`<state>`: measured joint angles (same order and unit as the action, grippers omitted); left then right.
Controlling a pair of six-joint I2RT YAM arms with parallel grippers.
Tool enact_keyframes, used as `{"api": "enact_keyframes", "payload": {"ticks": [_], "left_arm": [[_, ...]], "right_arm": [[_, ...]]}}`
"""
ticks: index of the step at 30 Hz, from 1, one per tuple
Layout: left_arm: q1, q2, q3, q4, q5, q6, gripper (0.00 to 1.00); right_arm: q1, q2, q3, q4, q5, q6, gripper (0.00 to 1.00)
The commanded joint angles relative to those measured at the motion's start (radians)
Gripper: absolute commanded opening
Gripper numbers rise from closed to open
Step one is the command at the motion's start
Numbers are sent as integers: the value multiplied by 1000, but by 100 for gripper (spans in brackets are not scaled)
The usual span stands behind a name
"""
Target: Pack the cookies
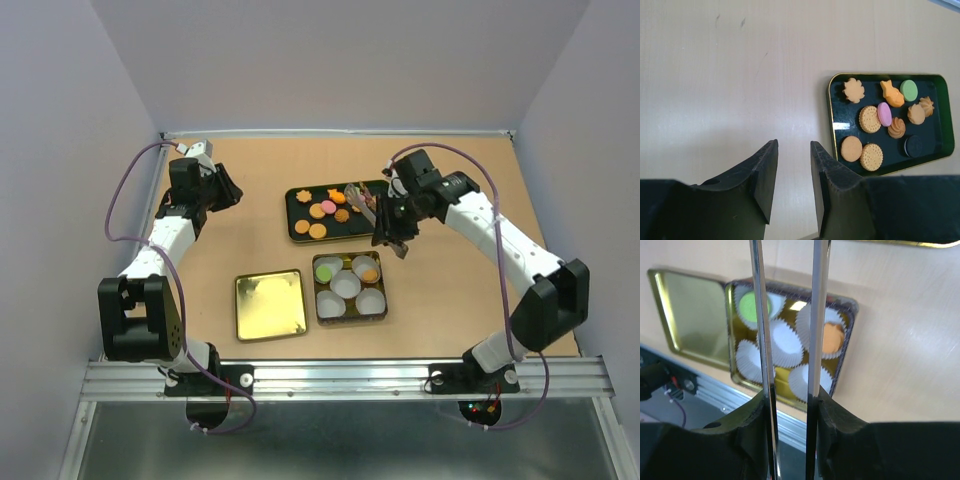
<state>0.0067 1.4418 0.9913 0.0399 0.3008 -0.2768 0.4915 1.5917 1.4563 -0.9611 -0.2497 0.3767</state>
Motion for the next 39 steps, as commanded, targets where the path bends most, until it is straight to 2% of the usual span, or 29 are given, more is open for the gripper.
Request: {"api": "enact_keyframes", "payload": {"ticks": [1, 8, 20, 34, 39], "left_arm": [[-4, -35, 14, 17, -12, 14, 43], [-4, -34, 15, 17, -11, 13, 43], [-4, -35, 7, 17, -20, 14, 43], [-4, -34, 6, 17, -31, 19, 43], [-4, -34, 6, 15, -31, 19, 43]], "right_arm": [[1, -127, -95, -16, -95, -7, 28], [58, -308, -257, -19, -241, 42, 29], [240, -481, -471, 12, -218, 221, 29], [277, -449, -579, 116, -169, 234, 28], [277, -440, -564, 131, -160, 232, 34]]}}
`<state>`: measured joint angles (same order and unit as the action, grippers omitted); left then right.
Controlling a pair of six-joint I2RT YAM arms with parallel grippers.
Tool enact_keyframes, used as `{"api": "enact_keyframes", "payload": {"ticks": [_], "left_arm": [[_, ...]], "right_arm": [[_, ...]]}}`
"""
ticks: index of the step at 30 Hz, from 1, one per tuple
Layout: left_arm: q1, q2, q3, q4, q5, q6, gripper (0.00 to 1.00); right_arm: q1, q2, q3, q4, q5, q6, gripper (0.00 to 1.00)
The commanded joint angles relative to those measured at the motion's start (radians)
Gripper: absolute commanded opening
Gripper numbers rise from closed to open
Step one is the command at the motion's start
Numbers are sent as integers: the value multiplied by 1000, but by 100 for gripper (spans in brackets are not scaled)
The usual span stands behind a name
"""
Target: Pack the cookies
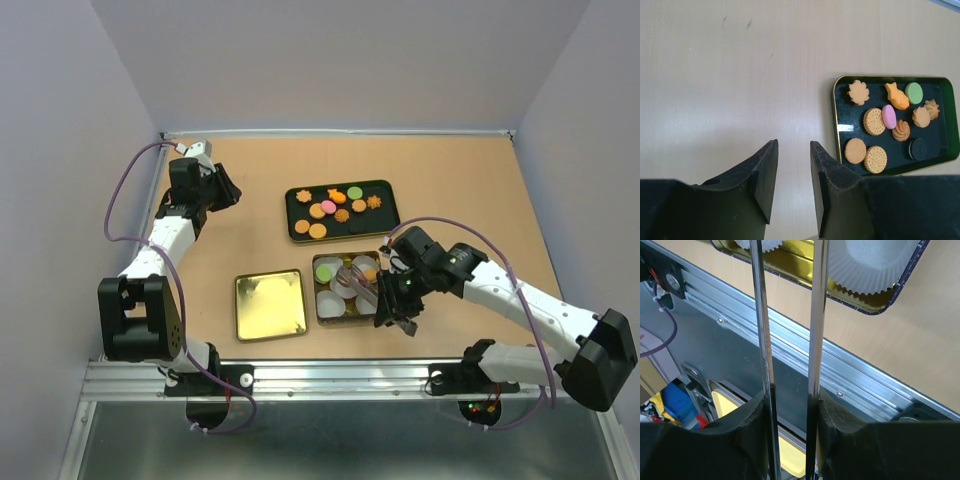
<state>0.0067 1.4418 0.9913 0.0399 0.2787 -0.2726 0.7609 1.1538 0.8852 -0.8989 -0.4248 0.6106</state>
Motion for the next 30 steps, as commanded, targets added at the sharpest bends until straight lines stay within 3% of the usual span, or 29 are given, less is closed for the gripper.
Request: {"api": "enact_keyframes", "payload": {"ticks": [1, 10, 30], "left_arm": [[-4, -34, 7, 15, -9, 13, 43], [-4, -32, 7, 14, -9, 15, 42], [-2, -41, 9, 12, -7, 15, 42]], "right_arm": [[8, 6, 12, 72, 15, -5, 35], [9, 33, 49, 81, 15, -12, 44], [8, 73, 266, 22, 66, -43, 47]]}}
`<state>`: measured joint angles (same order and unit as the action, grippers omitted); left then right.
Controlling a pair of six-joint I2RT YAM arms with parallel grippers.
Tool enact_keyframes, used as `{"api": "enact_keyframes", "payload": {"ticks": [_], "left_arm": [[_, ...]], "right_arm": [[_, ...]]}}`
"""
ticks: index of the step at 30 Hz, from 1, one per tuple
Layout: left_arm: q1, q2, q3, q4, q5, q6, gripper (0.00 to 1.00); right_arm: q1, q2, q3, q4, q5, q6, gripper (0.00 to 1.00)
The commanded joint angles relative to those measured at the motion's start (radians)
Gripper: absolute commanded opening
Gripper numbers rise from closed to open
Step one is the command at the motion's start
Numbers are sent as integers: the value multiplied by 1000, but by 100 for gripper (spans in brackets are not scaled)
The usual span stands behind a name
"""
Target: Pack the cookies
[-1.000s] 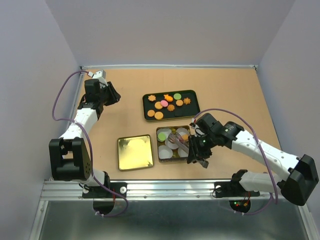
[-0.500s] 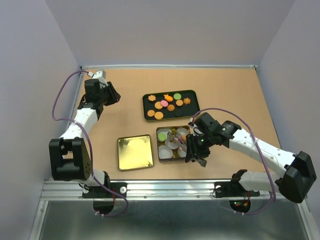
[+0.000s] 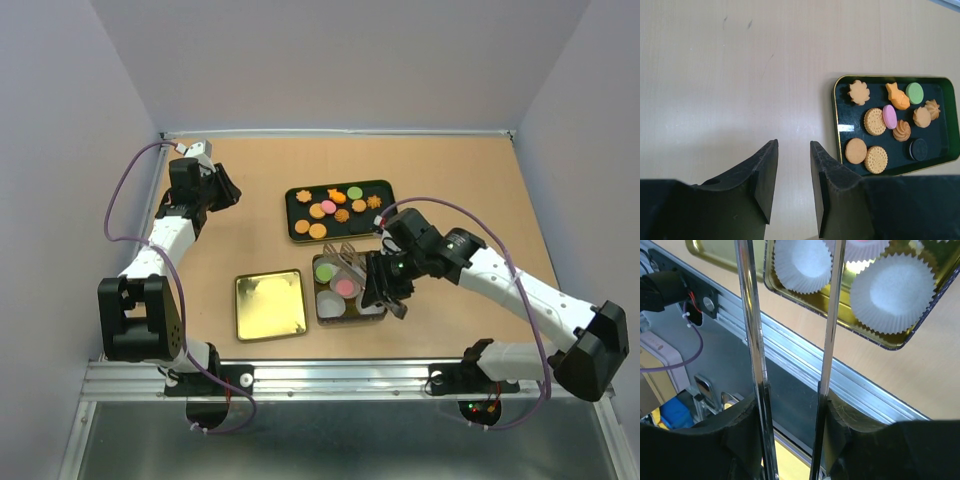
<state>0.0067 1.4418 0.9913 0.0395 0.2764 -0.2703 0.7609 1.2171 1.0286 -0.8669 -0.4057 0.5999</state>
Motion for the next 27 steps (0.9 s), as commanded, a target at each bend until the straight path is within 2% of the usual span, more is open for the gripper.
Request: {"api": "enact_keyframes", "payload": {"ticks": [1, 7, 13, 19, 27], "left_arm": [[-5, -40, 7, 13, -3, 13, 43], [-4, -40, 7, 13, -2, 13, 42], [-4, -35, 9, 13, 9, 11, 43], [-4, -35, 9, 14, 27, 2, 43], [-4, -38, 9, 20, 38, -3, 42]], "right_arm": [[8, 25, 145, -15, 83, -43, 48], [5, 189, 347, -69, 221, -103, 49], [-34, 335, 458, -69, 245, -157, 49], [-118, 458, 533, -69, 222, -187, 49], [-163, 593, 608, -66, 177, -239, 49]]}}
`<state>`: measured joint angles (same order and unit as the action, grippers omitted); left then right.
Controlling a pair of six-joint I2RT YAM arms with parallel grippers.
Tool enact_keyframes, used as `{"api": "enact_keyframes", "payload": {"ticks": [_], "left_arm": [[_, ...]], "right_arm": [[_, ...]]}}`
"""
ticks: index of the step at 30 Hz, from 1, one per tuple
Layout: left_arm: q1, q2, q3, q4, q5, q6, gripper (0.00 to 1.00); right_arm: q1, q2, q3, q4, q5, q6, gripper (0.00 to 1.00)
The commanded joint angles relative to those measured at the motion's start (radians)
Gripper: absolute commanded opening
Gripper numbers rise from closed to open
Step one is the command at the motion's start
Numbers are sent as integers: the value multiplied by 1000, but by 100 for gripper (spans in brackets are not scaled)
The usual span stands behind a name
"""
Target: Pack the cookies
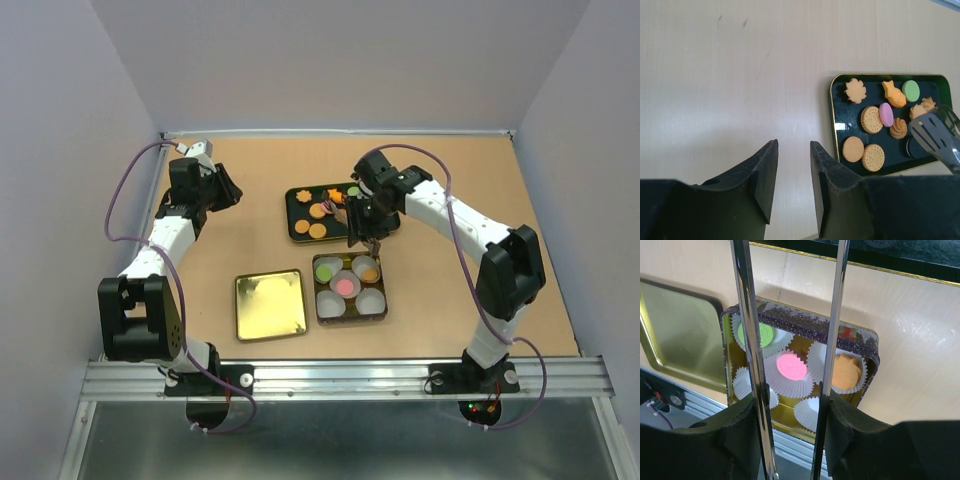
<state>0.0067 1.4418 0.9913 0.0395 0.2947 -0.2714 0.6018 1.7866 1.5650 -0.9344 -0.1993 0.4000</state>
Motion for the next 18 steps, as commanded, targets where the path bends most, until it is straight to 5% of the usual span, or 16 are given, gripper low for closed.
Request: {"api": "enact_keyframes", "payload": {"ticks": [1, 18], "left_arm": [[-4, -37, 9, 20, 26, -5, 43], [-4, -29, 9, 23, 44, -9, 42]], "right_arm": [[-2, 45, 78, 5, -35, -43, 49], [-16, 174, 124, 25, -51, -47, 48]]}}
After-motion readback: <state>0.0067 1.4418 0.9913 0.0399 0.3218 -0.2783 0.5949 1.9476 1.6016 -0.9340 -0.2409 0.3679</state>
